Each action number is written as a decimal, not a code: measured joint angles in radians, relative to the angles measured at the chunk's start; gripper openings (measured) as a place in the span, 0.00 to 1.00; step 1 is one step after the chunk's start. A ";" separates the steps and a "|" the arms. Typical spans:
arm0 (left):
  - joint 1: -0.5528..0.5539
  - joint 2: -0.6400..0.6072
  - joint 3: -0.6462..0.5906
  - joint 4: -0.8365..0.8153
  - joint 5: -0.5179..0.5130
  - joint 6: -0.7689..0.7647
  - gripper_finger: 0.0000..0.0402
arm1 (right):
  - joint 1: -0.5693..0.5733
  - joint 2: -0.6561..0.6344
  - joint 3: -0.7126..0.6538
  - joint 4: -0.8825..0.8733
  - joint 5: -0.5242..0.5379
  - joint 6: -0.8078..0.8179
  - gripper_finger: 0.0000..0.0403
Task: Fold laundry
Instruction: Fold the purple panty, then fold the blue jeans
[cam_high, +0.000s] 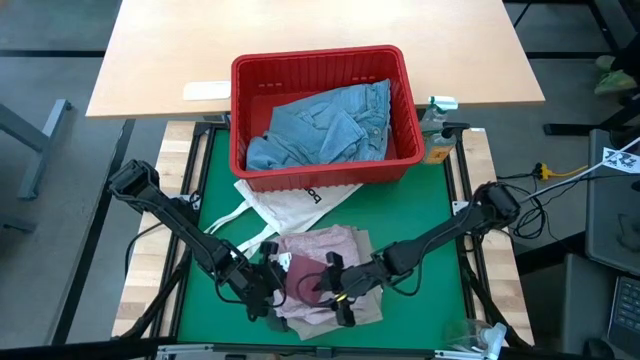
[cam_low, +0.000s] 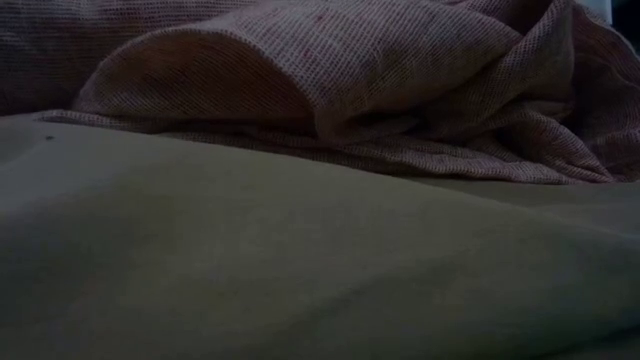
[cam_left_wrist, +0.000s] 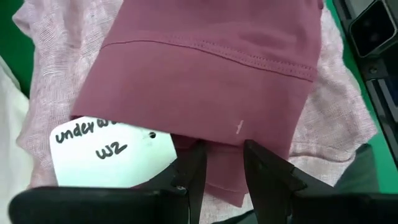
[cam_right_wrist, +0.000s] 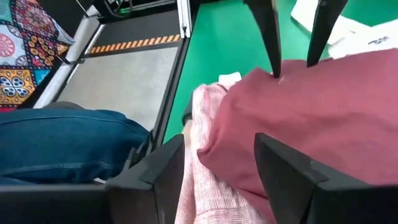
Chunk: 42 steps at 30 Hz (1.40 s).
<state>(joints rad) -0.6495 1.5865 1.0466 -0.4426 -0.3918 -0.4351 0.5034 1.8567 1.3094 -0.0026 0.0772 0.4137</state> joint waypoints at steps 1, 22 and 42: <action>0.000 0.000 0.000 0.005 0.002 0.000 0.25 | 0.000 -0.004 0.000 0.000 0.000 0.000 0.48; 0.000 -0.184 0.000 0.097 0.017 0.000 0.25 | 0.000 -0.115 0.000 0.000 0.000 -0.002 0.48; 0.138 -0.493 0.000 0.113 -0.069 0.047 0.25 | -0.253 -0.127 0.443 -0.552 0.064 -0.268 0.48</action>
<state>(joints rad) -0.5115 1.0934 1.0470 -0.3294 -0.4611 -0.3886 0.2504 1.7294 1.7521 -0.5541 0.1417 0.1453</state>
